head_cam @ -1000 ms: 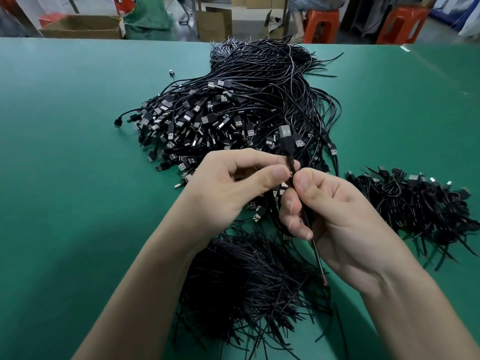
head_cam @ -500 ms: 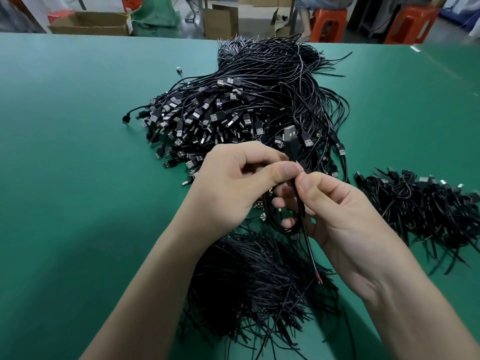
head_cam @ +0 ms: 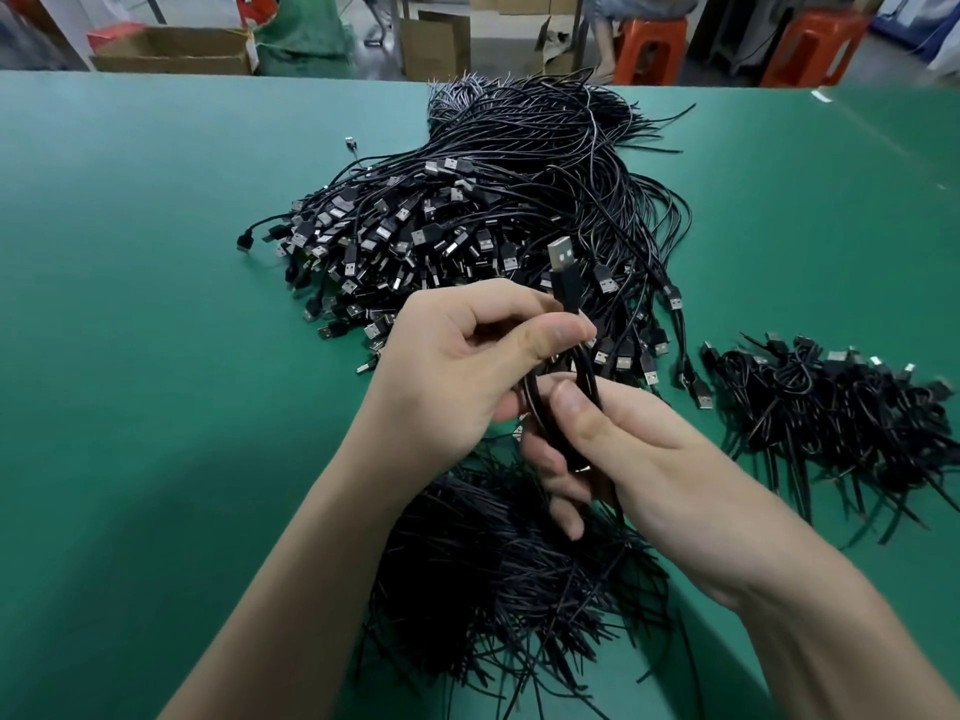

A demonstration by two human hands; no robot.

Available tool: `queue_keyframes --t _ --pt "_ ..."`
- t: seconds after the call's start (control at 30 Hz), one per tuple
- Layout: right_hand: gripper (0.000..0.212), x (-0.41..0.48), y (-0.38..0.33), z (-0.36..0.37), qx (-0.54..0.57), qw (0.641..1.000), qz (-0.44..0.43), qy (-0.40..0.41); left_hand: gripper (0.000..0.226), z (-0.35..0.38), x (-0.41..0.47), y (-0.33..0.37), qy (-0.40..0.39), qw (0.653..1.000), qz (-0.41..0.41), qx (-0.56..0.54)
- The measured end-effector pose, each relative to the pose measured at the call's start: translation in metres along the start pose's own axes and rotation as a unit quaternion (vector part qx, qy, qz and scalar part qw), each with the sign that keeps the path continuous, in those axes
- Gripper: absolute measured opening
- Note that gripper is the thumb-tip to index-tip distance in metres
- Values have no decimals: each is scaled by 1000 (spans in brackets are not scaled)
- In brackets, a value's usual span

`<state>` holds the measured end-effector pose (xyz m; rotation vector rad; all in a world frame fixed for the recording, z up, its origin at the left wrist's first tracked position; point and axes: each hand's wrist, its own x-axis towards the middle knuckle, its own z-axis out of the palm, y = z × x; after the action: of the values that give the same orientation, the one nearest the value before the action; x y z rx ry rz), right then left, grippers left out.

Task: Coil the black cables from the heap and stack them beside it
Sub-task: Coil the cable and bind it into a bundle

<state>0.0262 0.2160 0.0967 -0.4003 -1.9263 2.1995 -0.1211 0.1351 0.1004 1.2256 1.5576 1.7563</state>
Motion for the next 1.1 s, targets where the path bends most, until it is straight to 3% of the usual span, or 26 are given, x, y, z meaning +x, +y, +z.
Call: queue_keyframes --t 0.2,0.3,0.37,0.43,0.5,0.6,0.7,0.87,0.93,1.1 --pt "37 5 8 10 -27 998 -57 28 14 5 0 3 3 1000 10 -17" --pt "34 6 10 8 -118 984 -81 107 30 12 -1 1 6 1000 -10 13" --pt "34 7 10 2 -226 950 -101 191 45 21 -5 -1 -16 995 -14 93" --pt "30 7 12 -3 -340 900 -104 253 44 34 -11 1 -20 994 -19 107" --pt "28 7 15 -3 -423 858 -90 277 39 43 -14 0 6 995 -20 97" --pt "30 4 15 -1 -471 834 -79 274 44 43 -13 -5 21 996 -3 82" --pt "34 3 9 -2 -437 869 -70 220 33 36 -10 -6 15 999 -22 23" --pt "37 3 1 -7 -148 976 -53 152 25 35 -9 -6 38 998 -15 -56" --pt "38 3 -3 -8 -71 989 -38 121 24 35 -9 -4 36 995 -31 -83" --pt "37 1 -4 -9 -62 993 -41 94 20 34 -7 -4 8 995 -38 -92"
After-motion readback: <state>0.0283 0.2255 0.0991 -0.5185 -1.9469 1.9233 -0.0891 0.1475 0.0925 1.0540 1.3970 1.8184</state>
